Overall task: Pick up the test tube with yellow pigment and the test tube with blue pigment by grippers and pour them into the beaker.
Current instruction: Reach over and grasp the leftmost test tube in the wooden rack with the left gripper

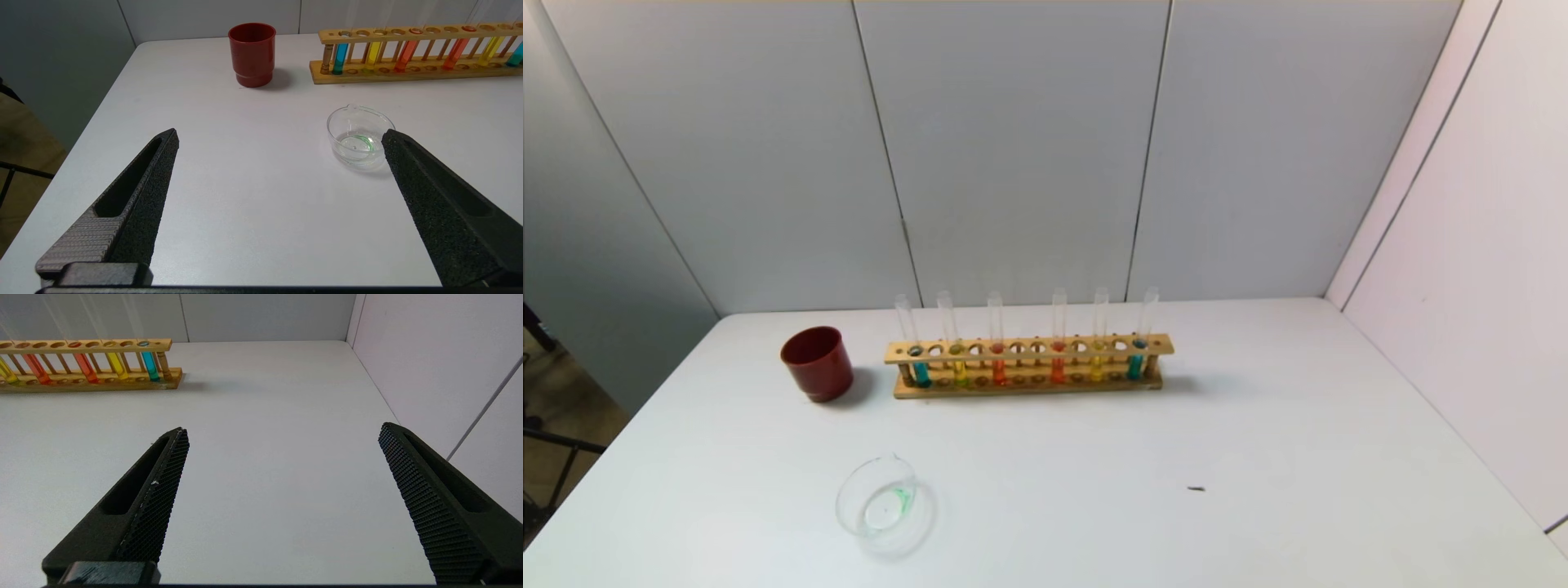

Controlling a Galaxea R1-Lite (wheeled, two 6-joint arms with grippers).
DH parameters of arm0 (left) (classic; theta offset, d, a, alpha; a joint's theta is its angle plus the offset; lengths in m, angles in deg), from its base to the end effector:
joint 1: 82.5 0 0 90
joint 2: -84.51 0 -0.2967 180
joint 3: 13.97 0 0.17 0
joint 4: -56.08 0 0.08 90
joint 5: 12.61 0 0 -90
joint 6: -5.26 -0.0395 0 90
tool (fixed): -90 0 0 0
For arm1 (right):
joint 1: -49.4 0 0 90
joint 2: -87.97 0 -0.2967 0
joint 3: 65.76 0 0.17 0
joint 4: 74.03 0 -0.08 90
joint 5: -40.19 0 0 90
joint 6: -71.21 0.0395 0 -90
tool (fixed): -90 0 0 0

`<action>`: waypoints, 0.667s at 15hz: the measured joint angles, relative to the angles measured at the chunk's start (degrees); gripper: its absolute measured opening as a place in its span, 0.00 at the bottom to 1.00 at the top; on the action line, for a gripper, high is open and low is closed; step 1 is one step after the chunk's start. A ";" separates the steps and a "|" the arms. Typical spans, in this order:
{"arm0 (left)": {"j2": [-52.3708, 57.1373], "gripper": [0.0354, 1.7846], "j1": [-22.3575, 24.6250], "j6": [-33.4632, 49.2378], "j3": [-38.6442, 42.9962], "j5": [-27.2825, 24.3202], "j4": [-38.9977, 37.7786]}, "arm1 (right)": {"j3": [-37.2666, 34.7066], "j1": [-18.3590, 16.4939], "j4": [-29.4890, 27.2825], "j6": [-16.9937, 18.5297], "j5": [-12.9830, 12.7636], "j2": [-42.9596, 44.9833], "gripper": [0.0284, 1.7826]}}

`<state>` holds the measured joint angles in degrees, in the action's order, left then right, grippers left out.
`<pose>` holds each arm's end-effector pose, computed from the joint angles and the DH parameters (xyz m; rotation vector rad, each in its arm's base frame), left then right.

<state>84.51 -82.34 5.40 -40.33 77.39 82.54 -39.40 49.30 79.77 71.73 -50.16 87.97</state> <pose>-0.0249 -0.0001 0.0753 -0.0024 0.0017 0.0028 -0.0249 -0.0002 0.0758 0.0091 -0.0028 -0.0078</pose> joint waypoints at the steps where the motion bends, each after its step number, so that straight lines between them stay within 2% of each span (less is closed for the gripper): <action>1: 0.00 0.98 0.00 0.00 0.00 0.00 -0.02 | 0.00 0.00 0.00 0.00 0.02 0.00 0.95; 10: 0.00 0.98 0.00 -0.21 0.00 0.00 0.00 | 0.00 0.00 0.00 0.00 0.00 0.00 0.95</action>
<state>84.51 -82.34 5.19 -40.33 77.39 82.54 -39.40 49.30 79.77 71.73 -50.16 87.97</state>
